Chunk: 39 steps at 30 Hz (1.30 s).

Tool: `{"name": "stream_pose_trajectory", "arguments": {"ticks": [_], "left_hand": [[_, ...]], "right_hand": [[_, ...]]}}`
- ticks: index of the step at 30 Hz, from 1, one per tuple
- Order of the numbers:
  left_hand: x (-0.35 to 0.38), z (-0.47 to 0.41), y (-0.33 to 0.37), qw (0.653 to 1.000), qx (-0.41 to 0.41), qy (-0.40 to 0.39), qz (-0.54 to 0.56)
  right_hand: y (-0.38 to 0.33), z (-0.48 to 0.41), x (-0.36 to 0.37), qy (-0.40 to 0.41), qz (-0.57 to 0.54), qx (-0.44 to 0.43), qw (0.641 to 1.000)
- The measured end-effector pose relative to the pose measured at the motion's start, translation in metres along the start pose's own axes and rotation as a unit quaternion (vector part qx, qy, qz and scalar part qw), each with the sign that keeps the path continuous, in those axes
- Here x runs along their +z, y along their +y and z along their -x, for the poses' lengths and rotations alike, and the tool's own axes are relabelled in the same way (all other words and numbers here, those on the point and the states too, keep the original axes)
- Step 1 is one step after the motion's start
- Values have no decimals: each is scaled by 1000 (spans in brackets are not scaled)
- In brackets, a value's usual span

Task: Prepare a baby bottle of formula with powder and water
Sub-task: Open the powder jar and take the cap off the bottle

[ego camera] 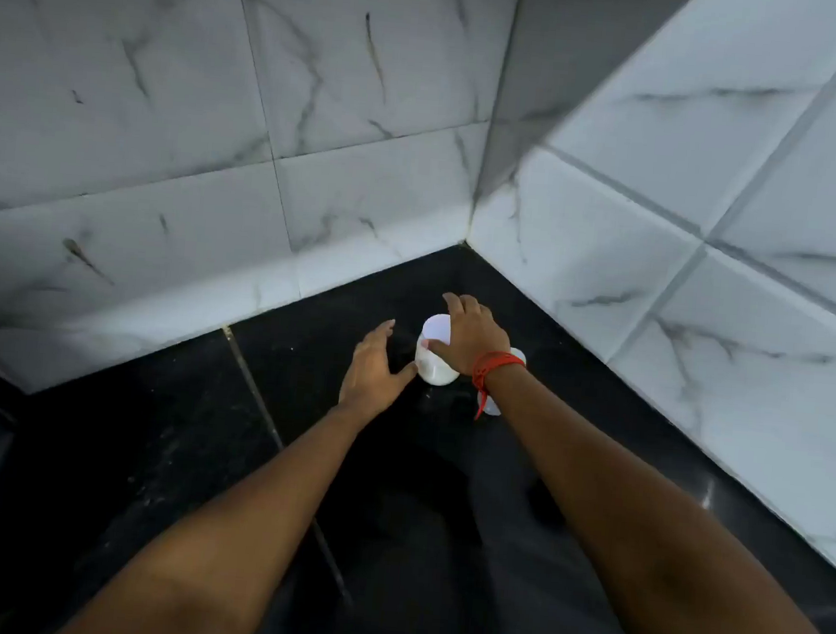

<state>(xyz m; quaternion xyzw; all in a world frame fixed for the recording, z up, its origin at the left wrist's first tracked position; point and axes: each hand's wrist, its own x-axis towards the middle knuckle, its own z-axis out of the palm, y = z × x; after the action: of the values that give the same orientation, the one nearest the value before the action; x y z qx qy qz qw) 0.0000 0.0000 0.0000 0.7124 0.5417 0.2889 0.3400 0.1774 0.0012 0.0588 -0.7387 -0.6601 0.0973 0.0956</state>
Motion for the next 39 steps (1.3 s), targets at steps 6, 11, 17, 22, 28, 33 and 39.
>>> {"name": "stream_pose_trajectory", "arguments": {"ticks": [6, 11, 17, 22, 28, 33, 39], "left_hand": [[9, -14, -32, 999, -39, -34, 14], [19, -11, -36, 993, -42, -56, 90], [17, 9, -9, 979, 25, -15, 202], [16, 31, 14, 972, 56, 38, 224], [15, 39, 48, 982, 118, 109, 101], [15, 51, 59, 975, 132, 142, 112], [8, 51, 57, 976, 117, 107, 148]], "right_hand": [[6, -27, 15, -81, 18, 38, 996], [9, -31, 2, -81, -64, 20, 994], [3, -5, -45, -107, -191, -63, 974], [0, 19, -81, -147, -218, -51, 963], [-20, 39, -97, -45, -71, 45, 995], [-19, 37, -97, 5, -20, 13, 1000], [-10, 41, -114, -92, -53, -83, 991]]}}
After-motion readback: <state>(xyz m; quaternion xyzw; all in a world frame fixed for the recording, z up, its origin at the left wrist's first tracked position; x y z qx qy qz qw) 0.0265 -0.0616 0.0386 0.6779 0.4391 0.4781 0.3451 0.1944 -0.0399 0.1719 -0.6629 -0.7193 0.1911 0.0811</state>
